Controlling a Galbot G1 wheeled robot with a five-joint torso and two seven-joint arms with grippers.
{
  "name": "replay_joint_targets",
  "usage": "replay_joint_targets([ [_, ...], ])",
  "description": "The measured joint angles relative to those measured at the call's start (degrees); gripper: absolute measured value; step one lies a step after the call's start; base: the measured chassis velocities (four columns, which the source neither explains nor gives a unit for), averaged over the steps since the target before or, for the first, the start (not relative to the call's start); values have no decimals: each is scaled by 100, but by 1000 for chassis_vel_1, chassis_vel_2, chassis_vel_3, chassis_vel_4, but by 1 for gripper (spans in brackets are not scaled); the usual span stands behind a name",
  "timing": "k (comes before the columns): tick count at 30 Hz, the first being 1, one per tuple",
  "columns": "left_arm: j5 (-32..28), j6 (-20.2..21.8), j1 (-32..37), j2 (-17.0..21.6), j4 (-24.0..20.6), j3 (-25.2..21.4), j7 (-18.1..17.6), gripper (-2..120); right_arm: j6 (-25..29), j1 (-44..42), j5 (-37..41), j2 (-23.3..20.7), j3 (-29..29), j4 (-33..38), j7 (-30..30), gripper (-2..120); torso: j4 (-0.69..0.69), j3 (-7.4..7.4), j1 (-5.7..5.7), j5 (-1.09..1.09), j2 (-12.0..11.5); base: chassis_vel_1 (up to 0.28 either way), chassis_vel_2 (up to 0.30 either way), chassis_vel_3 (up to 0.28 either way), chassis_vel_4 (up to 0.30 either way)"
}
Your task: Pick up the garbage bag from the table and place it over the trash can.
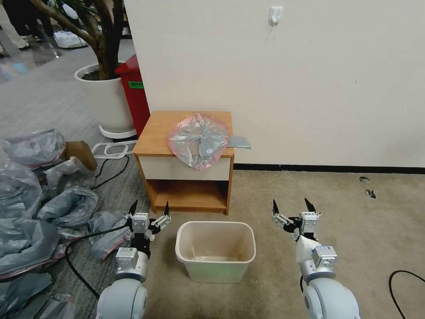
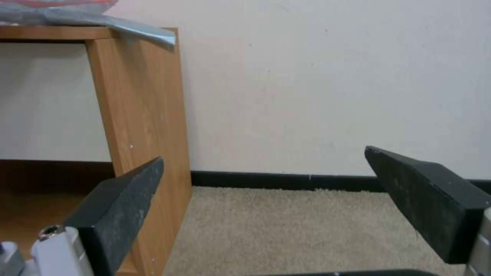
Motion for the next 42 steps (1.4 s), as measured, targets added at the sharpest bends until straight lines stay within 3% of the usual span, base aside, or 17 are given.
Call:
replay_joint_targets([
  [35, -32, 0, 1, 61, 0, -5, 0, 98, 52, 2, 131, 1, 0, 0, 0, 100, 0, 0, 0, 0, 0, 0, 0, 0, 0],
  [36, -105, 0, 4, 149, 0, -7, 0, 98, 207, 17, 461, 4, 0, 0, -10, 100, 0, 0, 0, -1, 0, 0, 0, 0, 0],
  [38, -545, 4, 28, 721, -4, -74, -31, 100, 346, 33, 745, 7, 2, 1, -27, 100, 1, 0, 0, -1, 0, 0, 0, 0, 0],
  [40, -665, 6, 36, 876, -9, -91, -41, 100, 343, 36, 787, 6, 1, 1, -35, 100, 1, 0, 0, -2, 0, 0, 0, 0, 0],
  [42, -1041, 12, 59, 1359, -29, -136, -70, 100, 124, 95, 1136, -72, -111, 5, -138, 100, 0, 0, 0, 0, 0, 0, 0, 0, 0],
])
